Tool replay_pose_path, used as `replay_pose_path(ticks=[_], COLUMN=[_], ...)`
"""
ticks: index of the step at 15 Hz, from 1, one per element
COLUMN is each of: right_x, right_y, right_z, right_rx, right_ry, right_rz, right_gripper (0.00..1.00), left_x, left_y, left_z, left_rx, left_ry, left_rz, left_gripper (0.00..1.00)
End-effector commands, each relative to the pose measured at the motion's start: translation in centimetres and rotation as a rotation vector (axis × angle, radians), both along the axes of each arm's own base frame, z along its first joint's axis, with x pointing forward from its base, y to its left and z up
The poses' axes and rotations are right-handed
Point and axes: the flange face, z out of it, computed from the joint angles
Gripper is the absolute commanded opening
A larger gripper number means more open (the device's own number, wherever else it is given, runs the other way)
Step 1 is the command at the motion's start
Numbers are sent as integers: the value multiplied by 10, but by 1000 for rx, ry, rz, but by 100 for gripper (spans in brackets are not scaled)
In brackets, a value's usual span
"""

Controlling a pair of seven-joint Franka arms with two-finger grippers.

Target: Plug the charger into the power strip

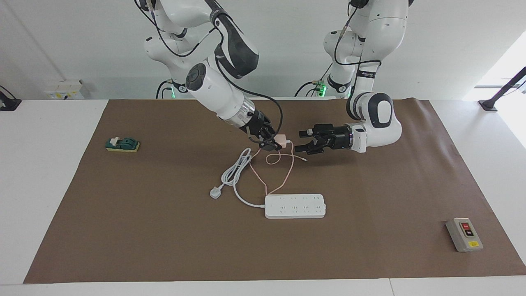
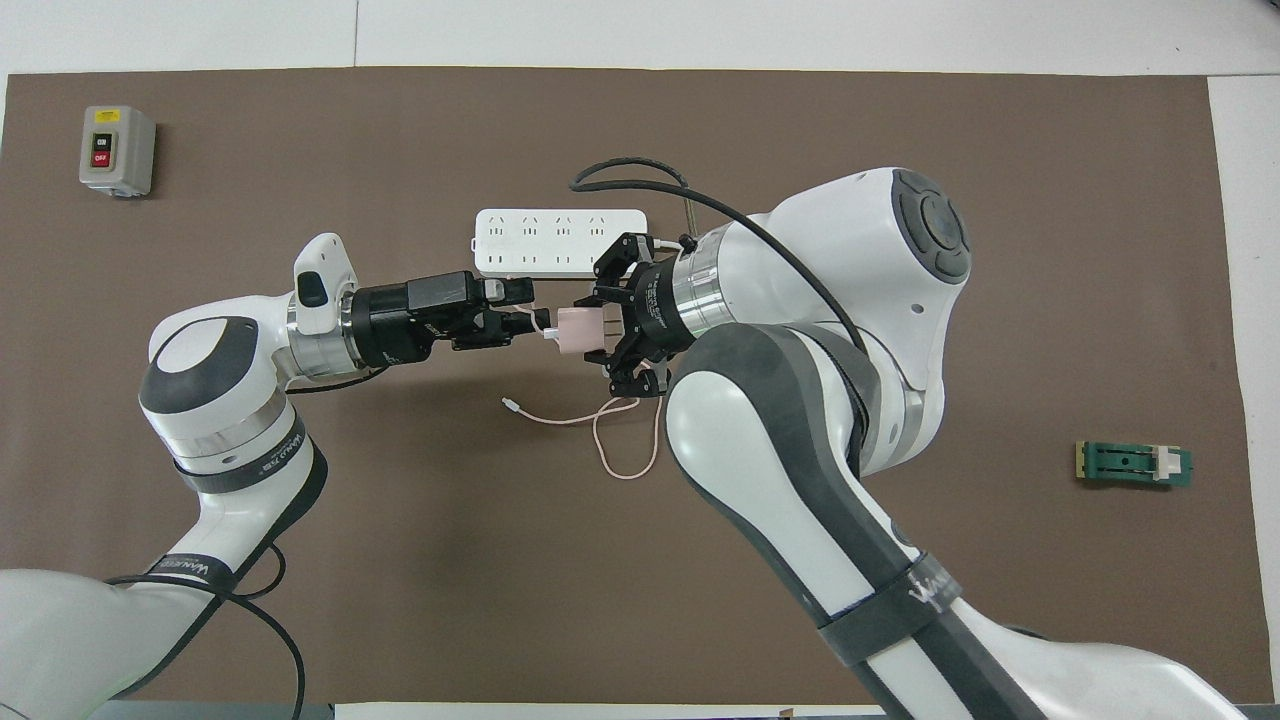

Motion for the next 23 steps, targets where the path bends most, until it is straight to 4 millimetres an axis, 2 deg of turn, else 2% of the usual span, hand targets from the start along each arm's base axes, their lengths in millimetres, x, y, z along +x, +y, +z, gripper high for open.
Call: replay_pose_path(ticks=[1,12,17,23], right_x=[2,2,2,3], right_y=[1,4,4,4], right_z=[2,4,3,3], right_rx=[21,35,35,36], right_ry=[4,-2,0,-1], right_rz=[-29,-44,-45,-44], right_gripper=[0,0,0,0], left_x=[7,5,-1,-2], left_y=[-8,-11,-29,-32], left_z=[-3,-1,3,3], left_rx=[-2,-7,-32,-45], left_ry=[-22,-123,-173,-220], left_rz=[9,-4,-21,-28], left_gripper=[100,100,100,100])
